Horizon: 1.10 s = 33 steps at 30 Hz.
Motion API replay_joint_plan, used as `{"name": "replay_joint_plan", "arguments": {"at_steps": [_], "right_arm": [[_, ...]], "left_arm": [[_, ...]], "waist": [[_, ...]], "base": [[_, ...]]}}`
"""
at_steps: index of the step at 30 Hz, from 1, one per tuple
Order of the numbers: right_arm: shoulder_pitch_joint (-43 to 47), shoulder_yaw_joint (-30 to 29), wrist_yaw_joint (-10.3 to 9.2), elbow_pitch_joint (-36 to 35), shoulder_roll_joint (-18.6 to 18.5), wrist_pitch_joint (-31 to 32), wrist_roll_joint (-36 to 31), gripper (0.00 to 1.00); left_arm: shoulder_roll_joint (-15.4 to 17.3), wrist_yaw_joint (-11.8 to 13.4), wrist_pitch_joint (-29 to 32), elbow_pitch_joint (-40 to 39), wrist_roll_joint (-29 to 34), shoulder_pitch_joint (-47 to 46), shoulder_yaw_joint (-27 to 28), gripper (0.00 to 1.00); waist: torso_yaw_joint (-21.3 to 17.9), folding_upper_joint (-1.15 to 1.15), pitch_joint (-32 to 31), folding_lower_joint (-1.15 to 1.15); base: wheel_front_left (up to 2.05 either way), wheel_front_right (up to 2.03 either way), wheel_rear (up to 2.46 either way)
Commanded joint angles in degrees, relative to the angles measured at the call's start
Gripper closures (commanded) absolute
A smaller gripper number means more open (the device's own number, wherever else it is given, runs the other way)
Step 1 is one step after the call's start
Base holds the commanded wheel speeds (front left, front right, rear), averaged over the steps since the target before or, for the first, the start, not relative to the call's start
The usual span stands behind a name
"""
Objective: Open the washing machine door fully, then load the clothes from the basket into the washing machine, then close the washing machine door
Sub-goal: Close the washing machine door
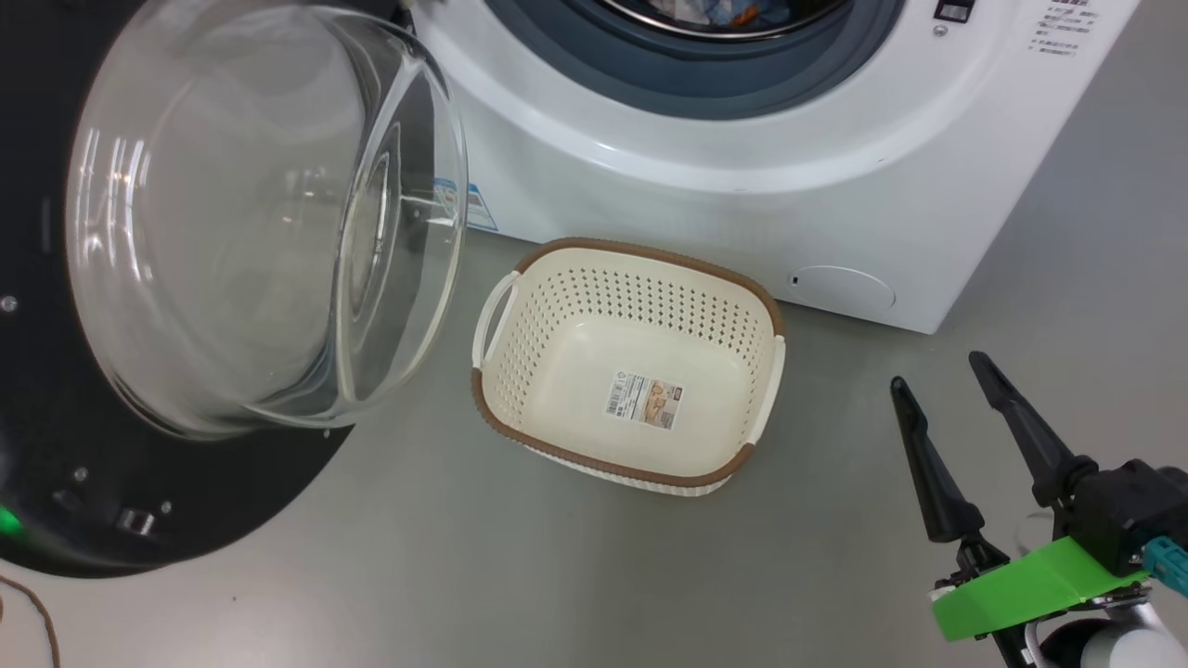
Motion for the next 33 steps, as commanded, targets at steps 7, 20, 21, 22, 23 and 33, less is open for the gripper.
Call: {"name": "replay_joint_plan", "arguments": {"at_steps": [7, 20, 21, 22, 23, 33], "right_arm": [[2.1, 0.6, 0.09, 0.8, 1.9, -2.8, -0.4, 0.0], [3.8, 1.5, 0.09, 3.1, 3.6, -5.4, -0.4, 0.0], [3.9, 1.7, 0.09, 3.2, 3.7, -5.4, -0.4, 0.0], [4.1, 1.9, 0.09, 3.3, 3.8, -5.5, -0.4, 0.0], [4.2, 2.2, 0.09, 3.4, 3.8, -5.5, -0.3, 0.0], [4.5, 4.3, 0.09, 4.5, 4.2, -5.9, 0.2, 0.0]], "left_arm": [[2.0, 0.5, 3.8, -9.3, -1.2, 5.1, 1.2, 1.0], [-1.6, 5.4, 6.5, -24.1, -0.8, 13.0, -3.1, 1.0], [-1.9, 5.8, 6.6, -24.8, -0.7, 13.3, -3.7, 1.0], [-2.3, 6.2, 6.7, -25.4, -0.6, 13.5, -4.2, 1.0], [-2.4, 6.4, 6.9, -26.0, -0.4, 13.9, -4.7, 1.0], [-4.7, 8.7, 7.7, -27.8, 0.5, 13.8, -8.6, 1.0]], "waist": [[-2.4, 0.0, -2.7, 0.0], [-8.0, 0.0, -7.8, 0.0], [-8.5, 0.0, -8.2, 0.0], [-9.1, 0.0, -8.6, 0.0], [-9.7, 0.0, -9.0, 0.0], [-16.1, 0.0, -11.2, 0.0]], "base": [[0.0, 0.0, 0.0], [0.0, 0.0, 0.0], [0.0, 0.0, 0.0], [0.0, 0.0, 0.0], [0.0, 0.0, 0.0], [0.0, 0.0, 0.0]]}}
